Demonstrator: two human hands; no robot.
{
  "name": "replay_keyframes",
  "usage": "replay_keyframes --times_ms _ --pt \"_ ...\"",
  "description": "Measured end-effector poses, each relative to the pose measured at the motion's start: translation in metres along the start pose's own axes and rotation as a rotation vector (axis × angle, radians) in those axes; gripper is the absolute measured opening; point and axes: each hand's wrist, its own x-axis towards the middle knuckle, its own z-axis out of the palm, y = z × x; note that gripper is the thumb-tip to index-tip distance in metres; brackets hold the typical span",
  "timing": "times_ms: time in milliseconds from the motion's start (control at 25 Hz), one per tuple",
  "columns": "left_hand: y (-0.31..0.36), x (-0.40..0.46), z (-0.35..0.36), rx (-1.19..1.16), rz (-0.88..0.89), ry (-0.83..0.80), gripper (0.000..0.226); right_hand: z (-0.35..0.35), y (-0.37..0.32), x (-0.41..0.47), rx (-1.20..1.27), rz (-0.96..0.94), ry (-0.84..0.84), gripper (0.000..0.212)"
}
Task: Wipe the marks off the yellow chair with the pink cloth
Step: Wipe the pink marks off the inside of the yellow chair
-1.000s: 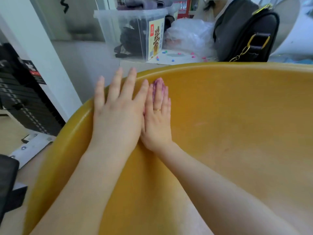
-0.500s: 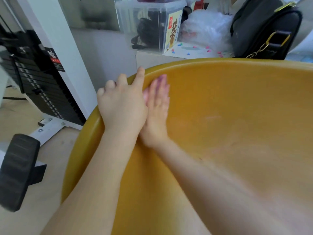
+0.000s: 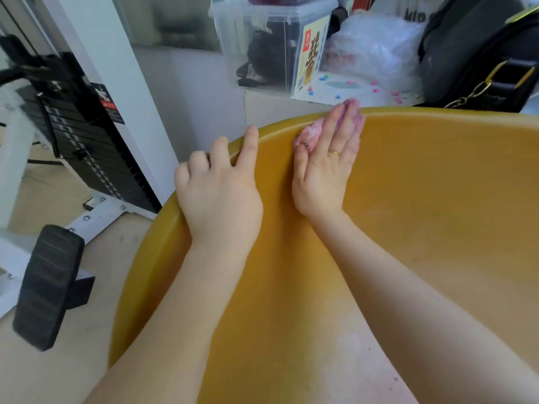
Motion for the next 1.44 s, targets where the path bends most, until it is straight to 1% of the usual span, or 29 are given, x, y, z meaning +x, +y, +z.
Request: replay_keyframes --times_ms 40,80,160,200,240,280,320,360,480,560,600,640,680,720,800,840,880,920,960,1040,1120,1160,1200,1240,1320,1360,1440 --pt "0.000 0.000 0.000 0.031 0.005 0.066 0.056 0.004 -0.009 -0.028 0.029 -0.045 -0.077 0.064" --pt "0.000 -0.001 0.001 0.066 0.010 0.101 0.058 0.006 -0.017 -0.061 0.069 -0.095 -0.185 0.066" --pt "-0.001 -0.005 0.007 0.114 0.013 0.029 0.066 0.000 -0.024 -0.121 0.158 -0.216 -0.403 0.062" --pt "-0.001 -0.008 0.012 0.149 0.017 0.029 0.066 -0.002 -0.019 -0.134 0.178 -0.286 -0.463 0.059" --pt "0.000 -0.010 0.016 0.178 0.021 0.072 0.064 -0.004 -0.009 -0.130 0.168 -0.350 -0.490 0.057" --pt "0.002 -0.010 0.015 0.194 0.022 0.112 0.063 -0.005 0.000 -0.117 0.129 -0.381 -0.469 0.056" --pt "0.002 -0.009 0.017 0.197 0.030 0.119 0.065 -0.002 0.011 -0.100 0.059 -0.401 -0.398 0.055" --pt "0.003 -0.009 0.019 0.185 0.038 0.120 0.070 0.001 0.019 -0.079 -0.020 -0.382 -0.306 0.055" --pt "0.007 -0.012 0.021 0.127 0.116 0.092 0.087 0.002 0.039 -0.021 -0.143 -0.166 -0.076 0.059" --pt "0.012 -0.014 0.019 0.108 0.256 0.061 0.093 0.006 0.032 -0.011 -0.140 -0.026 0.013 0.060" --pt "0.015 -0.016 0.020 0.085 0.335 0.020 0.096 0.008 0.026 -0.016 -0.106 0.033 0.028 0.061" --pt "0.018 -0.017 0.023 0.075 0.388 -0.060 0.100 0.010 0.019 -0.032 -0.068 0.058 0.016 0.062" --pt "0.020 -0.019 0.024 0.091 0.403 -0.159 0.106 0.012 0.015 -0.056 -0.042 0.042 -0.051 0.063" --pt "0.021 -0.019 0.027 0.124 0.405 -0.225 0.112 0.012 0.015 -0.085 -0.030 -0.020 -0.160 0.065" --pt "0.023 -0.020 0.033 0.210 0.424 -0.268 0.118 0.002 0.031 -0.127 -0.056 -0.227 -0.341 0.061" --pt "0.023 -0.022 0.038 0.241 0.419 -0.304 0.120 -0.003 0.047 -0.127 -0.087 -0.328 -0.383 0.057" --pt "0.025 -0.023 0.042 0.262 0.404 -0.340 0.124 -0.007 0.063 -0.115 -0.148 -0.412 -0.379 0.055" --pt "0.028 -0.025 0.045 0.284 0.385 -0.370 0.129 -0.011 0.078 -0.096 -0.233 -0.456 -0.331 0.054" --pt "0.031 -0.025 0.047 0.303 0.371 -0.395 0.133 -0.015 0.090 -0.072 -0.320 -0.445 -0.262 0.055" --pt "0.035 -0.028 0.051 0.316 0.355 -0.441 0.139 -0.023 0.105 -0.027 -0.438 -0.311 -0.113 0.057" --pt "0.037 -0.029 0.055 0.316 0.344 -0.448 0.141 -0.018 0.100 -0.018 -0.445 -0.141 -0.011 0.060" --pt "0.037 -0.029 0.057 0.314 0.342 -0.439 0.141 -0.011 0.092 -0.029 -0.412 -0.074 0.008 0.062" --pt "0.038 -0.030 0.057 0.314 0.344 -0.429 0.141 -0.004 0.083 -0.049 -0.371 -0.046 -0.023 0.064" --pt "0.038 -0.031 0.058 0.317 0.350 -0.421 0.141 -0.001 0.075 -0.074 -0.321 -0.055 -0.102 0.065" --pt "0.038 -0.032 0.059 0.334 0.358 -0.426 0.140 -0.005 0.072 -0.123 -0.255 -0.138 -0.291 0.064" --pt "0.039 -0.032 0.060 0.339 0.358 -0.438 0.141 -0.009 0.078 -0.138 -0.249 -0.193 -0.349 0.062" --pt "0.039 -0.034 0.060 0.338 0.360 -0.463 0.143 -0.019 0.097 -0.134 -0.309 -0.303 -0.374 0.059"
